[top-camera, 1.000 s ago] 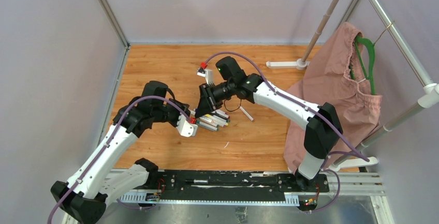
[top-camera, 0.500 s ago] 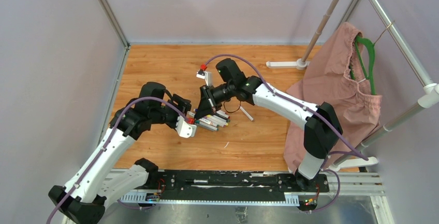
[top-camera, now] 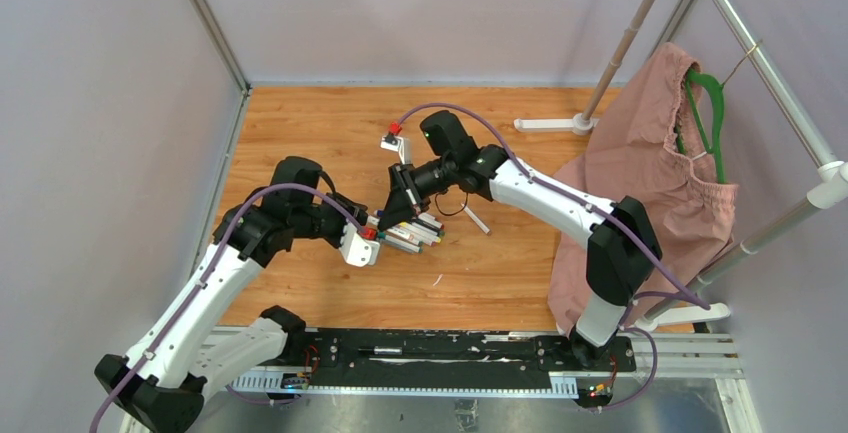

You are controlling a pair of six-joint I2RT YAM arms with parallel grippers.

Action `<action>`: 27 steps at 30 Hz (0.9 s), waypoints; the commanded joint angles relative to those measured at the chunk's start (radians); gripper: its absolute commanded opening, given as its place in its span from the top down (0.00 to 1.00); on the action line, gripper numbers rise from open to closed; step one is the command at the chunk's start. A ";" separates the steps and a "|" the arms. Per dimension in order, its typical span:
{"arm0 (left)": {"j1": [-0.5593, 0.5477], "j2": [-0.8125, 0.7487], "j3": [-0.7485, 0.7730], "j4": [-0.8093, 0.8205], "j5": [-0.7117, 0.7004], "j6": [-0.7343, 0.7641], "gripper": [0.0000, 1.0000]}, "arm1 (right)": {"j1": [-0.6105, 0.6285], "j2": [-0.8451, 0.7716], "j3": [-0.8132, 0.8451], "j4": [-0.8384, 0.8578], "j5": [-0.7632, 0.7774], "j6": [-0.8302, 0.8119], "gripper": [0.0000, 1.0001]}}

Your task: Open the pen caps

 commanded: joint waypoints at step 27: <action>-0.011 0.080 -0.002 0.014 -0.288 -0.025 1.00 | -0.046 -0.095 -0.248 0.023 -0.008 -0.017 1.00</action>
